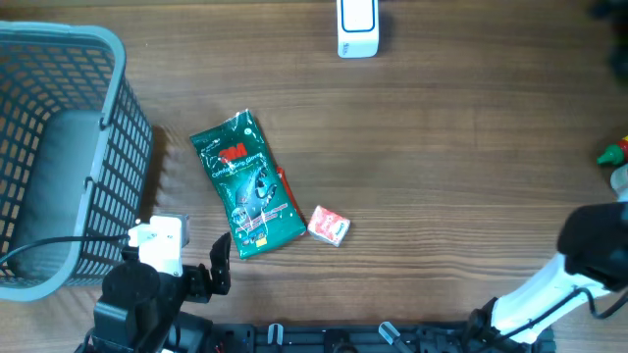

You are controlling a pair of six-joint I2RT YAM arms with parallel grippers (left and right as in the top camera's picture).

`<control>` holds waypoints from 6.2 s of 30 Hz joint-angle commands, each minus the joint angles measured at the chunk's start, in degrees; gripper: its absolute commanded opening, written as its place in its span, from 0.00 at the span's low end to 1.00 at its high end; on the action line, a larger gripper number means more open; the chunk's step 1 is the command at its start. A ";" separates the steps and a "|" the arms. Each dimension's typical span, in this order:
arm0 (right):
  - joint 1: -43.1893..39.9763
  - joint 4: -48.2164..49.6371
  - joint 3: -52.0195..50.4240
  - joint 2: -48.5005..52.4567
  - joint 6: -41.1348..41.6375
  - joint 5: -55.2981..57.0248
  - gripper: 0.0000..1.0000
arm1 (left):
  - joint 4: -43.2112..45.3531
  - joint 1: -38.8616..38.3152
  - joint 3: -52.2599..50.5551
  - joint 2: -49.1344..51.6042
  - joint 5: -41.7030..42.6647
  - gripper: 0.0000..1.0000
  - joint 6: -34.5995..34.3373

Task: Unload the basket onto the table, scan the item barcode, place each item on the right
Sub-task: 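Reach the right gripper to the small red-white tissue pack, then grasp the small tissue pack with the right gripper and lift it, then carry the tissue pack with the right gripper to the white scanner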

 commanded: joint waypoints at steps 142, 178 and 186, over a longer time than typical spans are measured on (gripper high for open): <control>45.83 94.18 -92.98 -37.00 87.41 1.86 0.07 | 0.15 0.26 0.48 0.00 0.48 1.00 -0.33; 39.45 99.67 -34.91 22.47 67.28 0.59 0.05 | 0.15 0.26 0.48 0.00 0.48 1.00 -0.33; 35.30 74.38 -34.18 12.35 43.36 4.04 0.05 | 0.15 0.26 0.48 0.00 0.48 1.00 -0.33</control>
